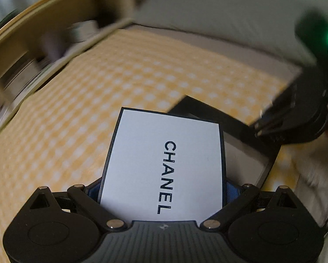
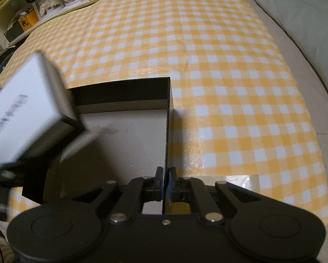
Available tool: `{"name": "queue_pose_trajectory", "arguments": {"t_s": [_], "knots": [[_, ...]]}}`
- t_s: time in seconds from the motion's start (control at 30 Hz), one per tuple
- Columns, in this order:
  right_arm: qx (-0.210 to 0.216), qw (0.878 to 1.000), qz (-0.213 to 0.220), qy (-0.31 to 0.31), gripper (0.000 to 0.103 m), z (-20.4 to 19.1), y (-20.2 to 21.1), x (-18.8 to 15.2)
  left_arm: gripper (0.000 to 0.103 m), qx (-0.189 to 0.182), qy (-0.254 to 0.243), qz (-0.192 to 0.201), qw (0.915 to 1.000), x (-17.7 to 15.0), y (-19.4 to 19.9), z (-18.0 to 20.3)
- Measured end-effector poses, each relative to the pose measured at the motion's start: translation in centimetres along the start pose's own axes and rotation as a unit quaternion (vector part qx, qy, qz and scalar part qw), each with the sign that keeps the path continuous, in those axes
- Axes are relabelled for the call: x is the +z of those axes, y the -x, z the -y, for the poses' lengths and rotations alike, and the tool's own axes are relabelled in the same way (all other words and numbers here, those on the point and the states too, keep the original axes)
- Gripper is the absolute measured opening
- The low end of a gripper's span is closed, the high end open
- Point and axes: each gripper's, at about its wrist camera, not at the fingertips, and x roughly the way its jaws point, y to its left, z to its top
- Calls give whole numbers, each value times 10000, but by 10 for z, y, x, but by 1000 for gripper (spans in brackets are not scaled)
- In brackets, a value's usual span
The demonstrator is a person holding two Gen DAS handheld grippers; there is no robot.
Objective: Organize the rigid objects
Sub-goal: 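Carry the CHANEL box with the left tool into the black box tray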
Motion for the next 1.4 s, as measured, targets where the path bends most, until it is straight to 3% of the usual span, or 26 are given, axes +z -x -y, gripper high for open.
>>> {"name": "queue_pose_trajectory", "arguments": {"t_s": [0.13,0.27,0.33,0.5,0.6,0.73,0.9,1.13,1.17,1.27,1.4], "knots": [[101,9999,35,-39,6,11,3,-5,98,-23,-696,-290,9971,8,-34,12],[119,9999,49,-6,6,16,4,-9,99,-204,-1201,-257,9922,9,-53,22],[121,9999,47,-9,6,15,5,-9,103,-115,-1293,-216,9913,5,-59,29],[153,9999,64,-26,6,18,6,-8,103,-3,-560,-265,9981,1,-57,17],[148,9999,72,-21,6,18,6,-9,103,-163,135,-263,9994,-5,-41,2],[144,9999,74,-35,6,18,6,-10,93,-432,1046,-463,9925,-11,-16,-2],[139,9999,82,-14,6,19,6,-10,81,-383,1551,-932,9828,-13,-17,9],[158,9998,110,37,6,15,12,-18,66,-189,1597,-1142,9803,-18,-39,17],[149,9998,113,76,6,15,12,-19,58,-134,1519,-1155,9815,-19,-41,17],[110,9996,129,210,6,11,13,-22,48,-45,1092,-1144,9874,-24,-45,15],[118,9994,129,284,6,6,13,-23,45,-73,764,-1000,9920,-28,-48,8]]}}
